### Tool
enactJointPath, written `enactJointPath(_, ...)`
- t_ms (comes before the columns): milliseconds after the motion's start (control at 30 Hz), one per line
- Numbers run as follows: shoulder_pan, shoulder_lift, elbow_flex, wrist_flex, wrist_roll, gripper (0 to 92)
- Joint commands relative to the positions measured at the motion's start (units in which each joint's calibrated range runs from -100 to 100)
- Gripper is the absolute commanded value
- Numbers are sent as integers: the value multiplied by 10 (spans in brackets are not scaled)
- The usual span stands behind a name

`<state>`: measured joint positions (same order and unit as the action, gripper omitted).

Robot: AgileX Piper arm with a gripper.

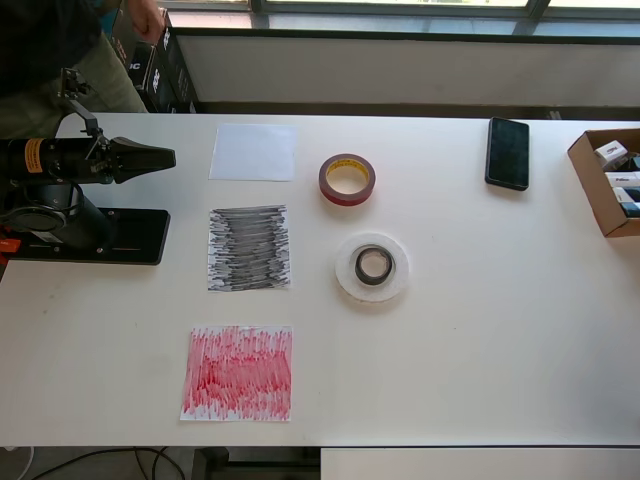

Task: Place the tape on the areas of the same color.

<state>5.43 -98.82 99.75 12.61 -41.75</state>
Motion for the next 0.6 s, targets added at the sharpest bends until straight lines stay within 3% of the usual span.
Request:
enactJointPath(0,-2,-4,-5,0,3,0)
enactJointPath(567,4,-3,-64,7,49,0)
